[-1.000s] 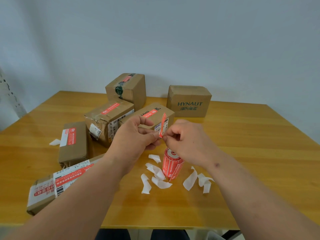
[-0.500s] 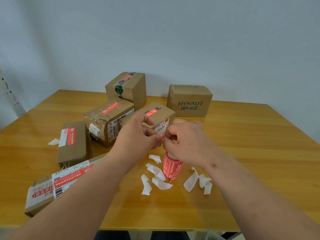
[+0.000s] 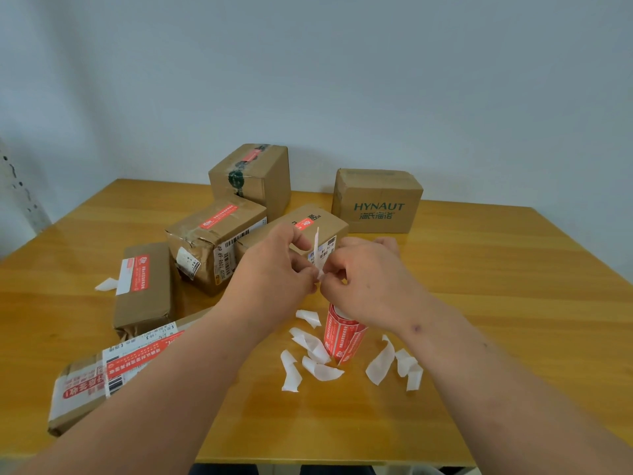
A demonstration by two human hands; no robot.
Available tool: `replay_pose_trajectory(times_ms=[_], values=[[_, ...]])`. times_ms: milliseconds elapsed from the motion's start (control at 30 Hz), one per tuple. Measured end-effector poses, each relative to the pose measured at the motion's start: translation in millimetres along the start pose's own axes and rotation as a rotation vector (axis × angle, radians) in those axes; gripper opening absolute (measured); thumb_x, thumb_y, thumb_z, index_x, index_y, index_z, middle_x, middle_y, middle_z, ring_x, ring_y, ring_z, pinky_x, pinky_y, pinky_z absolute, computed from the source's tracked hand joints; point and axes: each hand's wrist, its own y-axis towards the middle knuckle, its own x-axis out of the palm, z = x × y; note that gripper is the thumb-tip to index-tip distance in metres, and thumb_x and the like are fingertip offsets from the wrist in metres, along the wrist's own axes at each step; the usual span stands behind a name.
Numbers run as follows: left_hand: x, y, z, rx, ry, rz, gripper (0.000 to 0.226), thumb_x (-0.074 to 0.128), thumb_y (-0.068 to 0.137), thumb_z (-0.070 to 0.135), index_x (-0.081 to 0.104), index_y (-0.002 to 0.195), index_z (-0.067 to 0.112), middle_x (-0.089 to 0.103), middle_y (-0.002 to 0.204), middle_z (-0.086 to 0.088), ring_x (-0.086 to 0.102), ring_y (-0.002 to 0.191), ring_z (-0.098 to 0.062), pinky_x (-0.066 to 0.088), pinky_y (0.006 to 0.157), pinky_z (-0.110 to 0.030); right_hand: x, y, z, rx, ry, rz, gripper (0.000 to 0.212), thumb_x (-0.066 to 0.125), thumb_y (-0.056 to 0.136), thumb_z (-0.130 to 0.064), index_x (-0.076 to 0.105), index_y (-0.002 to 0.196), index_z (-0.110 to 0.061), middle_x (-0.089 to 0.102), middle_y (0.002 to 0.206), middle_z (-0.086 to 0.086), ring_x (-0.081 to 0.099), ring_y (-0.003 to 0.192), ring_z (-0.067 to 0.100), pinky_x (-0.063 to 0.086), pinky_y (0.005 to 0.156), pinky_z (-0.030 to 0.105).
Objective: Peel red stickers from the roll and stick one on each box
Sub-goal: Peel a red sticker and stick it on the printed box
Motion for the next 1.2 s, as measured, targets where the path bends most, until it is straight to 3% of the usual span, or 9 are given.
replay_pose_trajectory(times_ms=[300,400,500,700,800,867,967,1033,1200], values=[[-8,3,-11,-0.091,-0.001,0.027,0.019,0.059,0.085,0.009,0.057,0.088,0.027,0.065,0.078,0.003,0.061,0.073,-0.013,0.054,0.064,-0.028,-6,-1,21,0.158,0.072,0.032,0.025,0.053,0.087,-0.032,0.055,0.063,-0.025,0.053,0.077,-0.009,0.048,0.072,0.003,0.027,0.091,0.035],[-10,4,-15,-0.129,0.089,0.030,0.019,0.055,0.088,0.008,0.062,0.081,0.024,0.062,0.075,0.003,0.056,0.068,-0.011,0.048,0.058,-0.024,-8,0,31,0.290,0.024,0.088,0.024,0.049,0.086,-0.029,0.060,0.065,-0.024,0.057,0.077,-0.009,0.052,0.071,0.007,0.027,0.089,0.037],[-11,3,-19,-0.135,0.239,0.020,0.018,0.051,0.091,0.013,0.061,0.080,0.024,0.063,0.078,0.003,0.058,0.071,-0.012,0.053,0.062,-0.027,-12,-2,39,0.442,-0.009,0.142,0.027,0.044,0.086,-0.029,0.062,0.066,-0.021,0.061,0.070,-0.006,0.054,0.068,0.011,0.030,0.084,0.038],[-4,0,-22,-0.159,0.458,-0.221,0.018,0.052,0.092,0.017,0.064,0.086,0.029,0.065,0.091,0.006,0.062,0.084,-0.011,0.058,0.076,-0.029,-16,-6,34,0.447,0.030,0.113,0.025,0.045,0.086,-0.027,0.061,0.067,-0.020,0.060,0.064,-0.005,0.053,0.064,0.012,0.031,0.081,0.036],[2,-3,-17,-0.178,0.364,-0.388,0.017,0.059,0.091,0.015,0.068,0.086,0.028,0.066,0.090,0.008,0.068,0.067,-0.008,0.060,0.067,-0.024,-13,-6,25,0.363,0.091,0.056,0.024,0.047,0.087,-0.028,0.059,0.067,-0.020,0.059,0.067,-0.007,0.052,0.067,0.009,0.030,0.084,0.036],[3,-4,-12,-0.160,0.349,-0.411,0.014,0.064,0.090,0.016,0.068,0.086,0.029,0.066,0.094,0.008,0.066,0.060,-0.006,0.059,0.065,-0.022,-11,-6,21,0.319,0.106,0.040,0.025,0.049,0.087,-0.029,0.058,0.066,-0.020,0.058,0.066,-0.008,0.052,0.068,0.008,0.030,0.083,0.036],[1,-3,-9,-0.124,0.301,-0.350,0.018,0.062,0.091,0.015,0.069,0.084,0.029,0.066,0.080,0.011,0.064,0.058,-0.004,0.057,0.065,-0.020,-10,-6,17,0.285,0.109,0.037,0.025,0.051,0.087,-0.031,0.062,0.070,-0.017,0.061,0.068,-0.006,0.051,0.066,0.007,0.029,0.081,0.034],[0,-4,-9,-0.103,0.262,-0.318,0.017,0.058,0.094,0.015,0.072,0.096,0.026,0.063,0.070,0.015,0.062,0.058,0.001,0.054,0.064,-0.016,-10,-6,15,0.279,0.112,0.038,0.025,0.051,0.087,-0.030,0.062,0.070,-0.014,0.063,0.070,-0.004,0.051,0.066,0.007,0.029,0.079,0.034],[-1,-10,-6,0.093,0.247,0.032,0.028,0.067,0.088,0.026,0.053,0.112,0.032,0.058,0.095,0.013,0.054,0.083,-0.005,0.047,0.069,-0.020,-15,-6,10,0.300,0.254,-0.035,0.026,0.055,0.084,-0.029,0.056,0.065,-0.012,0.054,0.062,-0.003,0.048,0.061,0.013,0.034,0.070,0.033]])
